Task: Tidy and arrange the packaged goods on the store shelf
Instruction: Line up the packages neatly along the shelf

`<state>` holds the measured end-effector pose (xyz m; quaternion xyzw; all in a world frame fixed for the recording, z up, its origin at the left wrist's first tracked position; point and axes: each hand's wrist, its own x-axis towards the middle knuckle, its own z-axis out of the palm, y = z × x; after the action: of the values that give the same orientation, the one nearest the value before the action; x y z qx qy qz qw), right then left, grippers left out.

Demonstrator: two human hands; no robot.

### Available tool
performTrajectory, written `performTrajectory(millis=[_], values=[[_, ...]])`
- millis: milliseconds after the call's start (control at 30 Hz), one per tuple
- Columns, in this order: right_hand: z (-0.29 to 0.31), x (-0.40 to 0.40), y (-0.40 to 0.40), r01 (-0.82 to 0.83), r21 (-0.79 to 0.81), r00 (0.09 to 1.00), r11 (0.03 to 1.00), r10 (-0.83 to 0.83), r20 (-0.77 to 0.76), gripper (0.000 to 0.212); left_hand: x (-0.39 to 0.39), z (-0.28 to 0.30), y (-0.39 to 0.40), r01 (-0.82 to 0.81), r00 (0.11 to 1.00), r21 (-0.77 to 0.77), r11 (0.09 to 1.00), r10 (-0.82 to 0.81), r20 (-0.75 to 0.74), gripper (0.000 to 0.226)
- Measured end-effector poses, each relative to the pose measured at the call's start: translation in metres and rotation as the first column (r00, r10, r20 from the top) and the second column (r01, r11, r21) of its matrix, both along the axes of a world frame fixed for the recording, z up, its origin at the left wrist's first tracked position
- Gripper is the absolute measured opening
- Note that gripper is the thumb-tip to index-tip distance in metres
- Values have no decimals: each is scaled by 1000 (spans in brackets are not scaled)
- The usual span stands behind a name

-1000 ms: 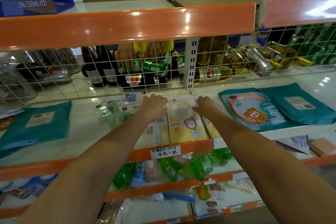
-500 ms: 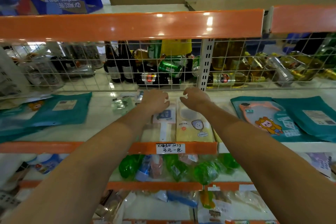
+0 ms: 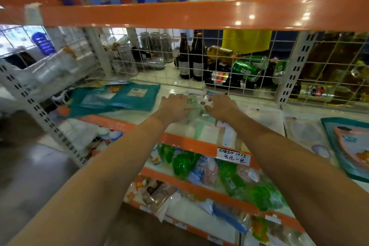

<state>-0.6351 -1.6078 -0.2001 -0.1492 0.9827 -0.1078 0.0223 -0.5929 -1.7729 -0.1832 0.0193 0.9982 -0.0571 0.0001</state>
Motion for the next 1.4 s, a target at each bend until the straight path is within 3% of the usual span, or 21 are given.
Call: performTrajectory(millis=[133, 400, 833, 1067, 1400], values=[[6, 4, -40, -51, -40, 998, 998, 50, -30, 54, 8, 3, -39, -39, 999, 10, 999, 40, -37, 53], [3, 25, -113, -126, 35, 991, 991, 127, -35, 57, 34, 0, -111, -119, 993, 0, 993, 119, -1, 56], [12, 47, -232, -131, -8, 988, 991, 130, -88, 54, 51, 12, -221, -150, 988, -19, 989, 150, 26, 55], [-3, 45, -265, -147, 11, 987, 989, 148, -68, 52, 47, -5, -255, -148, 987, -26, 989, 150, 59, 53], [-5, -4, -284, -186, 84, 981, 979, 189, -39, 55, 14, -16, -279, -146, 989, -38, 989, 146, -6, 52]])
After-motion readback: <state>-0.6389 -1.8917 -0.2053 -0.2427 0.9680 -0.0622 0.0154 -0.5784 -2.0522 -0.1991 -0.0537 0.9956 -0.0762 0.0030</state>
